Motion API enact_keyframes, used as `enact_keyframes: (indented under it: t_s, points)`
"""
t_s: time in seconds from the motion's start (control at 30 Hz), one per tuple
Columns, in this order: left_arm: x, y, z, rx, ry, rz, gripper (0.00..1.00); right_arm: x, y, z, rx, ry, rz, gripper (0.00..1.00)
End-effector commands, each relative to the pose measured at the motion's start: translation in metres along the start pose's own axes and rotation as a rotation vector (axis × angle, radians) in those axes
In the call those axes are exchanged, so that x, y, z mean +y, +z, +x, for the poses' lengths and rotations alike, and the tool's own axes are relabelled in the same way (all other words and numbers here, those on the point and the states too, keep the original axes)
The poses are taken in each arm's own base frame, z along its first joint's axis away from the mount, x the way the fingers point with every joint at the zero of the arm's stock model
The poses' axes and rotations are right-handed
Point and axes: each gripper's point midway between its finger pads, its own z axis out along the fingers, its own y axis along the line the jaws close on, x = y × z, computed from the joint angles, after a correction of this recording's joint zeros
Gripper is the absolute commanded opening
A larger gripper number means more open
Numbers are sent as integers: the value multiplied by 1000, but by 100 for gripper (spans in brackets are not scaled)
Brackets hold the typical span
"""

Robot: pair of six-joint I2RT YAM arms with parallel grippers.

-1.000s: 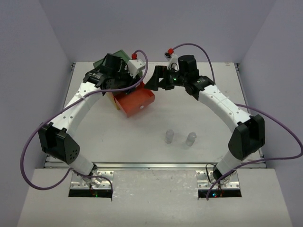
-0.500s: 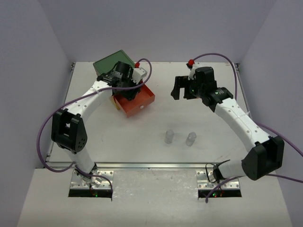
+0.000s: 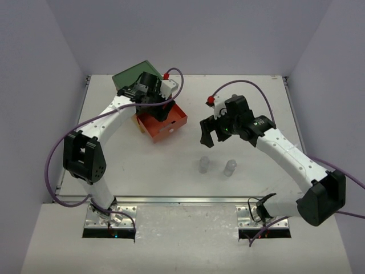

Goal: Organize the makeup

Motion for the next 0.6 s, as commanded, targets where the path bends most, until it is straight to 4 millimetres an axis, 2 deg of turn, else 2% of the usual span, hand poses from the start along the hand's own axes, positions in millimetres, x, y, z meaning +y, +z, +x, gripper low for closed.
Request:
enact_keyframes:
  t_s: [0.0,0.1,0.23,0.47,0.57]
  points:
    - [-5,-29,-46,-136,14,14,68,24,-15,20,63,-196,-60,99]
    - [-5,-38,-55,-162,17,16,70,36,-11,45,129,-219,-77,99]
    - [-5,-46,-60,-179,20,12,72,44,0,65,192,-239,-62,97]
    - [-5,-52,-53,-168,25,2,74,42,26,87,281,-260,-11,99]
    - [-6,-51,-49,-160,22,4,75,42,39,91,299,-246,-6,90]
